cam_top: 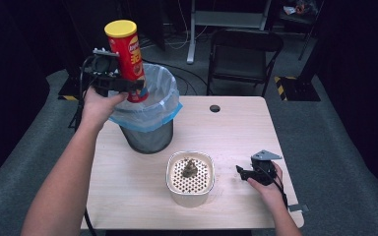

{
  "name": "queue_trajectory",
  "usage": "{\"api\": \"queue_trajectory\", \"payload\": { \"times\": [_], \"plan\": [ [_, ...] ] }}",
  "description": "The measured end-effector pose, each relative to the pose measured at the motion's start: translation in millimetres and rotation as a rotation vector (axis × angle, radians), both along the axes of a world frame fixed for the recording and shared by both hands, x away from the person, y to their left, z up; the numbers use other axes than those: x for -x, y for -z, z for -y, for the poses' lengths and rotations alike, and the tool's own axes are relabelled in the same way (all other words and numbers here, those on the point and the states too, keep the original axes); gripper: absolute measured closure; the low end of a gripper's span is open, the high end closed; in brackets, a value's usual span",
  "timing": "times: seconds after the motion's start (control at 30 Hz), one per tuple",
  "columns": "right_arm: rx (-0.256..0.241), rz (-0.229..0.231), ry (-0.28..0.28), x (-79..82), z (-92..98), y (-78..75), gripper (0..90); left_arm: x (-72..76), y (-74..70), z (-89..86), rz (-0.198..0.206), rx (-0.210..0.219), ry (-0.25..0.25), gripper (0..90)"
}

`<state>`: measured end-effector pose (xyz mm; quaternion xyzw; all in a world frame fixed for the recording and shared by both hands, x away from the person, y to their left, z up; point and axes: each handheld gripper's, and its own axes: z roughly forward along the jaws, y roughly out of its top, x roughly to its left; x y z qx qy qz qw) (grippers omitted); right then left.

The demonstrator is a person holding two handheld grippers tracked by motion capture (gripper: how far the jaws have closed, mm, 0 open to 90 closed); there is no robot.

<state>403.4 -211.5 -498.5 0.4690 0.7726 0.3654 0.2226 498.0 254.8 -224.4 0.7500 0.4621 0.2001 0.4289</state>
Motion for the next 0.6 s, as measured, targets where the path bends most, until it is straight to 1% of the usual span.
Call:
{"api": "queue_trajectory", "payload": {
  "times": [0.03, 0.17, 0.2, 0.23, 0.3, 0.33, 0.37, 0.4, 0.43, 0.47, 0.5, 0.6],
  "plan": [
    [0.000, 0.000, 0.000, 0.0, 0.0, 0.0, 27.3, 0.0, 0.0, 0.0, 0.000, 0.000, 0.000, 22.8],
    [0.005, -0.003, -0.013, -0.4, 0.3, 0.7, 27.3, -7.9, 6.7, 1.1, -0.014, -0.001, 0.007, 22.8],
    [0.007, -0.010, -0.015, -0.4, 0.2, 0.5, 27.3, -9.6, 8.7, 1.4, -0.011, -0.002, 0.009, 22.8],
    [0.005, -0.004, -0.009, -0.5, -1.0, 1.0, 27.3, -12.4, 12.2, 2.1, -0.018, -0.001, 0.013, 22.8],
    [0.010, 0.000, -0.013, -0.9, -0.7, 1.1, 27.3, -14.0, 13.8, 2.9, -0.024, -0.002, 0.012, 22.7],
    [0.010, 0.000, -0.013, -0.9, -0.7, 1.1, 27.3, -15.5, 14.8, 3.0, -0.029, -0.024, 0.016, 22.7],
    [0.011, -0.001, -0.013, -1.0, -0.7, 1.2, 27.3, -16.9, 15.8, 4.0, -0.033, -0.026, 0.016, 22.7],
    [0.012, -0.005, -0.020, -1.0, -0.4, 1.3, 27.3, -18.7, 17.2, 5.5, -0.033, -0.021, 0.016, 22.7],
    [0.013, -0.004, -0.021, -1.1, -0.4, 1.6, 27.3, -19.6, 17.2, 5.7, -0.040, -0.025, 0.023, 22.7],
    [0.015, -0.007, -0.020, -0.9, -0.8, 1.6, 27.3, -22.0, 19.0, 9.2, -0.050, -0.014, 0.031, 22.7],
    [0.014, -0.007, -0.022, -0.9, -0.9, 1.6, 27.3, -23.1, 20.4, 11.6, -0.053, -0.012, 0.030, 22.7],
    [0.014, -0.007, -0.024, -0.9, -1.0, 1.6, 27.3, -26.2, 23.1, 14.9, -0.062, -0.013, 0.036, 22.6]
  ]
}}
